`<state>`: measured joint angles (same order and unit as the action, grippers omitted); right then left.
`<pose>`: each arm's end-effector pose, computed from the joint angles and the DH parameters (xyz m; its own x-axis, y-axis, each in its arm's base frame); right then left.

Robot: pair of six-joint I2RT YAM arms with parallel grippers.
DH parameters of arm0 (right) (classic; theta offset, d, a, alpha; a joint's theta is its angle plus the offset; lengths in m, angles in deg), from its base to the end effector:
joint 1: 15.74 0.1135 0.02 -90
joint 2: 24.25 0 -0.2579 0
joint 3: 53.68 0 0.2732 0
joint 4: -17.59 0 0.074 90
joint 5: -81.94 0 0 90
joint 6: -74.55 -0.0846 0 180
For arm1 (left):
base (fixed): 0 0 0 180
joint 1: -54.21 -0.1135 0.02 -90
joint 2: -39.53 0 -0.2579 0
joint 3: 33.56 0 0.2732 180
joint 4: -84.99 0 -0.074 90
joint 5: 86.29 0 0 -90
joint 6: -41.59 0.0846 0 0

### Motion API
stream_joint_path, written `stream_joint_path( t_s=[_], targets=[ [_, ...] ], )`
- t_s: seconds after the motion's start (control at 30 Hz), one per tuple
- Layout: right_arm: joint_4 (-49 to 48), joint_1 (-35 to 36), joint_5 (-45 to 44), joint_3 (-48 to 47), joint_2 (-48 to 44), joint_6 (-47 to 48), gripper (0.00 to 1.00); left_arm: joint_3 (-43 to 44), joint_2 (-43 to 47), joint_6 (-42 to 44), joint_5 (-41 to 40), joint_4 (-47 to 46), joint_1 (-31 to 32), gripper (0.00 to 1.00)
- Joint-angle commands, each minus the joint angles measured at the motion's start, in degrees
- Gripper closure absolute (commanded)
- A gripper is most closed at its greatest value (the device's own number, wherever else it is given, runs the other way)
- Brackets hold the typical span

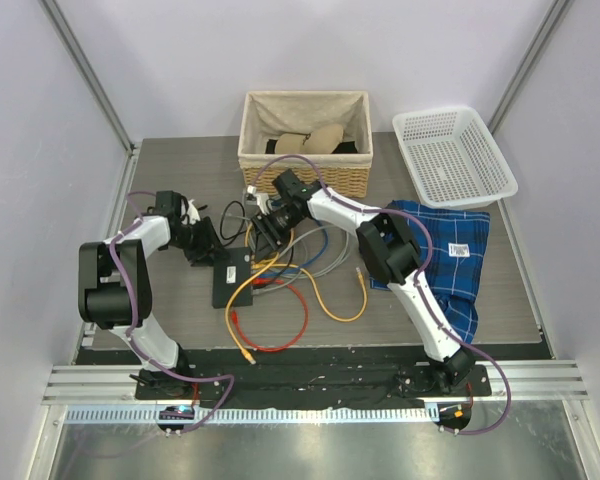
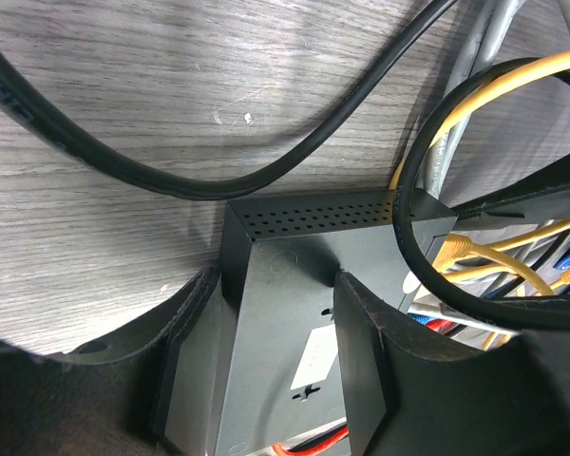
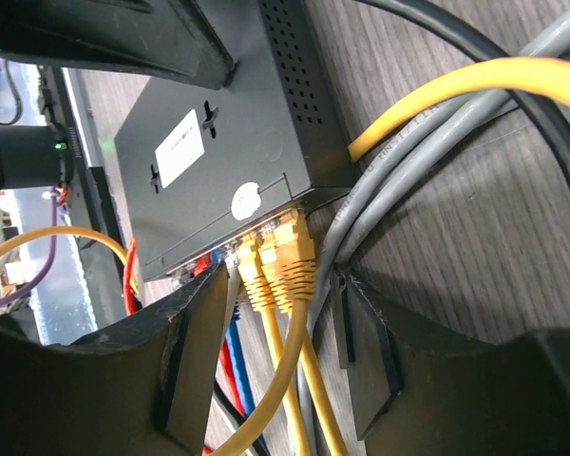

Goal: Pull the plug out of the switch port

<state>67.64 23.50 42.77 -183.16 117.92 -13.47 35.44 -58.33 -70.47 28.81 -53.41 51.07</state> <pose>0.3834 0.3978 0.0984 -0.6648 -0.5711 -0.4816 -0.6980 0.2450 0.6729 0.3464 -0.0169 0.0952 -0.9067 -0.3904 -0.1598 -0.2681 0.8258 -0.4961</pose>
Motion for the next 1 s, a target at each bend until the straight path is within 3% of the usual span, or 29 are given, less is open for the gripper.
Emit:
stream_joint_path(
  t_s=[0.0, 0.23, 0.47, 0.77, 0.97],
  targets=[
    [-0.36, -0.39, 3.66, -2.65, 0.57, -0.31, 0.45, -1.65, -1.01, 1.41, -3.13, 0.36, 0.50, 0.55],
    [-1.06, -0.40, 6.39, -4.06, 1.70, -1.45, 0.44, -1.74, -1.19, 1.15, -2.52, -0.08, 0.59, 0.56],
    [-1.15, -0.84, 3.93, -2.83, 0.75, -1.89, 0.46, -1.03, -1.54, 0.71, 4.25, -1.48, 2.52, 0.62],
    [-1.15, -1.36, 4.10, -1.68, -0.23, -1.63, 0.59, 0.73, -2.95, 1.41, 2.67, -0.61, 4.90, 0.65],
    [-1.33, -1.36, 3.58, -1.68, 1.44, -1.89, 0.55, 0.64, -2.86, 1.23, 2.58, -0.87, 4.98, 0.65]
  ],
)
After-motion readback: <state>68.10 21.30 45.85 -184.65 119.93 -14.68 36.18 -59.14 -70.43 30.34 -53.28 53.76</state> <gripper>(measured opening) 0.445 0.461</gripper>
